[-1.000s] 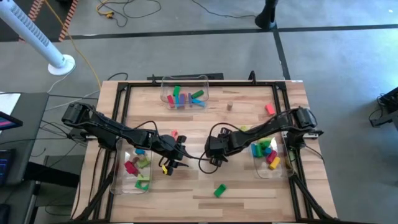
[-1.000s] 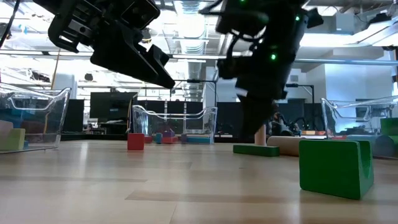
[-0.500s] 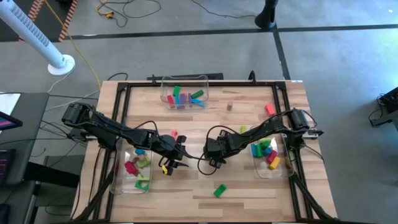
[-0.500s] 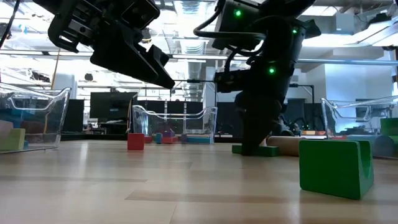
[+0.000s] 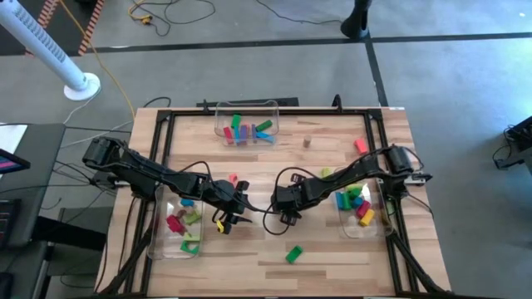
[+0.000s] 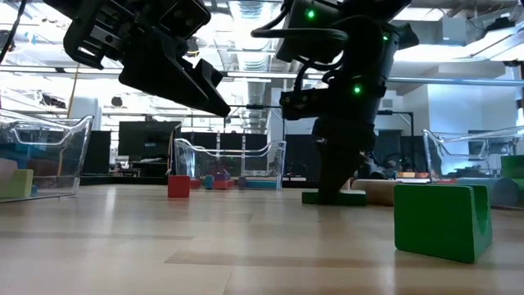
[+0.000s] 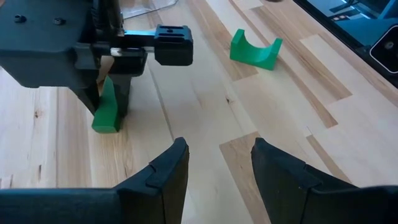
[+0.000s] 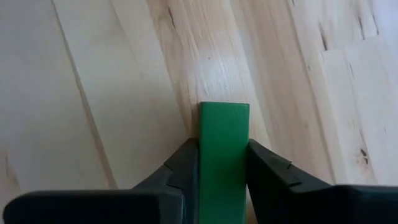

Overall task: Sort blocks by size
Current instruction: Put the green rectangular block into the top transparent bin

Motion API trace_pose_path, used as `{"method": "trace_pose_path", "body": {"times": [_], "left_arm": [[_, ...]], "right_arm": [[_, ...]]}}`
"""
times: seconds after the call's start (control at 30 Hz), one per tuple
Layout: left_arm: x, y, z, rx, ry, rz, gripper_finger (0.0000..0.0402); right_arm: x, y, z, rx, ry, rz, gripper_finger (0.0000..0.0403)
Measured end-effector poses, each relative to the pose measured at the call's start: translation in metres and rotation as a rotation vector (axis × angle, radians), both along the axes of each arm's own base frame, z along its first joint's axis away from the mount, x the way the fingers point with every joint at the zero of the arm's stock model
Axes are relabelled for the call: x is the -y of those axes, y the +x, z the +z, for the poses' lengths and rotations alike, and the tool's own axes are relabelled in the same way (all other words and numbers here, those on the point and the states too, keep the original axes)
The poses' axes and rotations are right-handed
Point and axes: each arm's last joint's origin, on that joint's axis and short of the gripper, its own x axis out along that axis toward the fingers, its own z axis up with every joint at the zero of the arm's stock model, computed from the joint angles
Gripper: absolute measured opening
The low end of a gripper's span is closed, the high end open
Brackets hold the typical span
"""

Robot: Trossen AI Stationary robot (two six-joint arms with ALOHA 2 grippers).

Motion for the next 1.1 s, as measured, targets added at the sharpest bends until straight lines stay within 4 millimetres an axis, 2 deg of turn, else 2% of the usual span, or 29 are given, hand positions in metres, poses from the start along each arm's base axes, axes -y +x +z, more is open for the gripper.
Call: {"method": "trace_pose_path", "body": {"times": [0.17, 0.3, 0.57, 0.8, 1.1], "left_arm": [[0.000, 0.000, 0.000, 0.002, 0.000, 0.000, 0.0167], [0.000, 0.001, 0.001, 0.016, 0.000, -0.002, 0.0167], [0.008, 0.003, 0.008, 0.126, 0.083, -0.084, 0.0167], [0.026, 0.000, 0.013, 0.253, 0.300, -0.240, 0.0167], [0.038, -0.004, 0.012, 0.279, 0.516, -0.233, 0.0167]], "right_arm": [[-0.007, 0.006, 0.007, 0.020, 0.003, 0.053, 0.0144], [-0.016, 0.013, 0.018, 0.058, 0.001, 0.111, 0.0135], [-0.034, 0.023, 0.039, 0.120, 0.021, 0.215, 0.0142], [-0.043, 0.031, 0.054, 0.162, 0.048, 0.293, 0.0139], [-0.048, 0.042, 0.078, 0.242, 0.095, 0.382, 0.0140]]}}
